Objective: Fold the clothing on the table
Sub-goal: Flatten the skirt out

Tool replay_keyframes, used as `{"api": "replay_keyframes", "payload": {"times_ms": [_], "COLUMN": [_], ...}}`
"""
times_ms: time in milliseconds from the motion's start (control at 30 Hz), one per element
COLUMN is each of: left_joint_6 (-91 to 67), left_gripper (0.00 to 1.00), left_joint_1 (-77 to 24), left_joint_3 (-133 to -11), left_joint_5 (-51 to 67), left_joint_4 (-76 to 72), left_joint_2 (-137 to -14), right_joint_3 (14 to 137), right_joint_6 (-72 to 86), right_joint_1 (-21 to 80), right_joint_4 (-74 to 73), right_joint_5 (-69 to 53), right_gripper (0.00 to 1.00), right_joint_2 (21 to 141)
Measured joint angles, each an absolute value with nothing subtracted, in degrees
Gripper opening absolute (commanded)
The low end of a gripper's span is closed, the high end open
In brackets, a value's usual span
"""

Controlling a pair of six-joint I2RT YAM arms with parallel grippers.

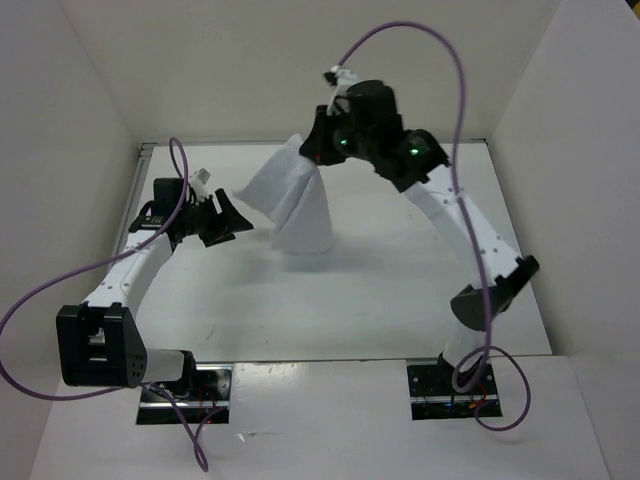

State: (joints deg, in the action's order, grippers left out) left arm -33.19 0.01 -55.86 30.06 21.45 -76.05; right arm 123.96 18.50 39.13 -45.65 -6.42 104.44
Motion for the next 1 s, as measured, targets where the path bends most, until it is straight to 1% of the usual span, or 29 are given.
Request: {"api": "replay_keyframes", "payload": {"times_ms": [67, 133, 200, 300, 500, 600, 667, 733, 767, 833, 867, 900, 933, 967, 1000], "left_joint_6": [-33.21, -33.19, -33.19, -33.15, -32.69, -31.7, -31.46, -31.42, -31.46, -31.81, -31.97, -32.01, -31.97, -31.77, -31.42], "left_gripper": [0.75, 0.75, 0.75, 0.75, 0.75, 0.75, 0.75, 0.72, 0.64, 0.51, 0.48, 0.47, 0.5, 0.55, 0.62], "left_joint_1": [0.25, 0.3, 0.3, 0.3, 0.3, 0.3, 0.3, 0.3, 0.3, 0.3, 0.3, 0.3, 0.16, -0.08, -0.27], "left_joint_3": [-55.86, -55.86, -55.86, -55.86, -55.88, -55.88, -56.14, -57.36, -58.08, -59.64, -60.31, -61.54, -63.55, -65.39, -67.68], "left_joint_5": [30.09, 30.11, 30.13, 30.33, 32.21, 33.74, 34.89, 35.77, 36.16, 37.04, 37.45, 38.24, 39.2, 39.83, 40.53], "left_joint_4": [21.47, 21.54, 21.58, 21.69, 21.45, 20.82, 19.86, 18.46, 17.21, 14.37, 12.75, 11.35, 9.93, 8.54, 7.55], "left_joint_2": [-75.96, -75.96, -75.96, -75.96, -77.32, -78.65, -79.79, -81.93, -83.26, -86.24, -87.85, -90.02, -92.95, -95.79, -98.83], "right_joint_3": [122.02, 117.51, 111.63, 102.65, 86.41, 83.22, 82.89, 82.91, 82.91, 82.91, 82.91, 82.91, 82.91, 82.91, 82.91], "right_joint_6": [20.21, 22.26, 24.49, 26.85, 30.37, 31.16, 31.73, 31.77, 31.81, 31.9, 31.9, 31.9, 31.9, 31.9, 31.92], "right_joint_1": [36.91, 32.12, 26.55, 19.88, 13.8, 12.53, 12.12, 11.84, 11.81, 11.86, 11.86, 11.86, 11.86, 11.86, 11.92], "right_joint_4": [-42.96, -39.92, -37.34, -33.63, -31.79, -32.47, -32.86, -32.53, -32.34, -32.1, -32.1, -32.1, -32.08, -32.08, -32.1], "right_joint_5": [-6.9, -8.45, -9.58, -10.83, -10.55, -8.69, -7.84, -7.22, -7.03, -6.7, -6.59, -6.44, -6.26, -6.07, -5.93], "right_gripper": [0.0, 0.0, 0.0, 0.0, 0.0, 0.0, 0.0, 0.0, 0.0, 0.0, 0.0, 0.0, 0.0, 0.0, 0.0], "right_joint_2": [98.59, 93.36, 90.59, 90.04, 102.41, 107.57, 108.86, 108.73, 108.6, 108.57, 108.57, 108.57, 108.57, 108.57, 108.57]}}
